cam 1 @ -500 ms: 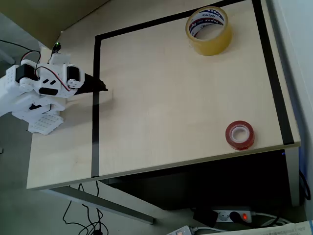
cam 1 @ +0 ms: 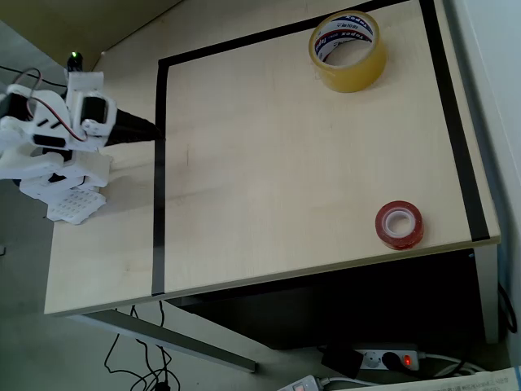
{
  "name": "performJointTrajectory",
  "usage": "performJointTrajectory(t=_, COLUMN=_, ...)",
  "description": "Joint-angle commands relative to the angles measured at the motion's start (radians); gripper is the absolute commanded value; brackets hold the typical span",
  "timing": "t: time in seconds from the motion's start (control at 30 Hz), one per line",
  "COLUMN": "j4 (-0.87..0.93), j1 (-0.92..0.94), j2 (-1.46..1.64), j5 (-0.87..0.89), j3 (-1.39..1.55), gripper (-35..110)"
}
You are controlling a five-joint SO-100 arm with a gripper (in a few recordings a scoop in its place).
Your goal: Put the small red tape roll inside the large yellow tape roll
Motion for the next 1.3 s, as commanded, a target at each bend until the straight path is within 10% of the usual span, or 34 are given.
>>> performJointTrajectory(t=0.0, j4=-0.081, j1=0.048, j2=-0.173, j5=0.014, j3=-0.241, gripper=0)
performJointTrajectory(t=0.4, j4=-0.592, j1=0.175, j2=-0.738, j5=0.017, j3=-0.67, gripper=0)
performJointTrajectory(t=1.27, j4=-0.6, j1=0.195, j2=-1.976, j5=0.095, j3=-2.143, gripper=0)
